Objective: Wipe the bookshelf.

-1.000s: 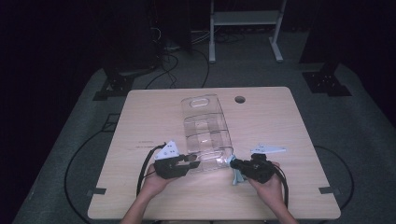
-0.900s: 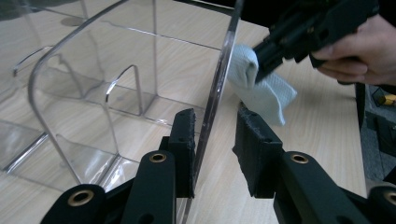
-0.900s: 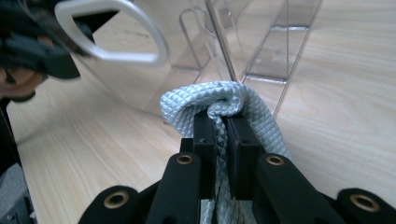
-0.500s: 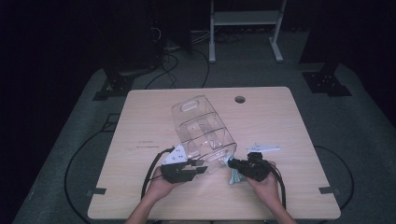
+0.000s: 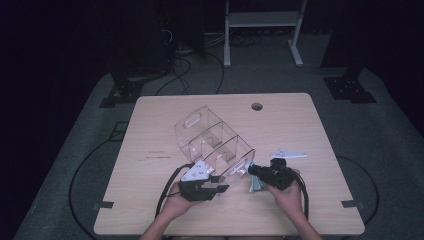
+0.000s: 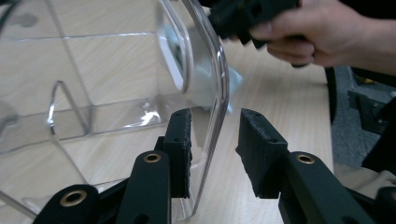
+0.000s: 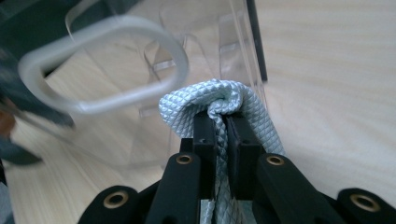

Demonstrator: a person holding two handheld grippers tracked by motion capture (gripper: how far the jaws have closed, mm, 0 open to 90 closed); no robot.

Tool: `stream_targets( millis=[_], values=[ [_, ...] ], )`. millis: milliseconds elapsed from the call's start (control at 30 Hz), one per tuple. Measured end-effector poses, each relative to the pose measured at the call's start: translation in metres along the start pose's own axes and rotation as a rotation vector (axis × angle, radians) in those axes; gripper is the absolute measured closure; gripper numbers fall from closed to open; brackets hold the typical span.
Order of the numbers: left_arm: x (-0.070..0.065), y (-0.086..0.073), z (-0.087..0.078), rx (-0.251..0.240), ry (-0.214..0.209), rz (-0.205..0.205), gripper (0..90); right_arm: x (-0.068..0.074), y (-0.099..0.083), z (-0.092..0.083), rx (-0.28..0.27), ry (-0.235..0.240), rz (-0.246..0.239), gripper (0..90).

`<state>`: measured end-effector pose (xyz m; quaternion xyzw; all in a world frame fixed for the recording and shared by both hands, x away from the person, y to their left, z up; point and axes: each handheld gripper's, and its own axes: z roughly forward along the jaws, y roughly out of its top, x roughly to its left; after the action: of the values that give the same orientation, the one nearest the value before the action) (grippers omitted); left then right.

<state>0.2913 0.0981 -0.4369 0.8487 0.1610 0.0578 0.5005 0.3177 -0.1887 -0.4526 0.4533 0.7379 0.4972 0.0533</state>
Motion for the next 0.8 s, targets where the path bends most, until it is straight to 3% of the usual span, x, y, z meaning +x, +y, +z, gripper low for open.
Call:
stream_targets(
  millis=[67, 167, 400, 567, 800],
  values=[
    [-0.003, 0.0, 0.004, 0.011, -0.014, 0.014, 62.6, 0.001, 0.004, -0.007, -0.028, -0.001, 0.003, 83.0],
    [-0.006, 0.001, 0.006, 0.02, -0.027, 0.023, 60.2, -0.005, 0.001, -0.007, -0.024, 0.004, 0.021, 82.9],
    [0.002, 0.005, -0.009, -0.005, -0.027, 0.013, 51.9, -0.006, 0.0, -0.007, -0.02, 0.001, 0.022, 82.8],
    [0.006, 0.008, -0.02, -0.03, -0.006, 0.006, 48.6, -0.007, -0.002, -0.007, -0.019, 0.0, 0.025, 82.7],
    [0.02, 0.014, -0.041, -0.078, 0.075, -0.008, 36.7, -0.007, -0.003, -0.005, -0.013, 0.006, 0.028, 82.6]
  ],
)
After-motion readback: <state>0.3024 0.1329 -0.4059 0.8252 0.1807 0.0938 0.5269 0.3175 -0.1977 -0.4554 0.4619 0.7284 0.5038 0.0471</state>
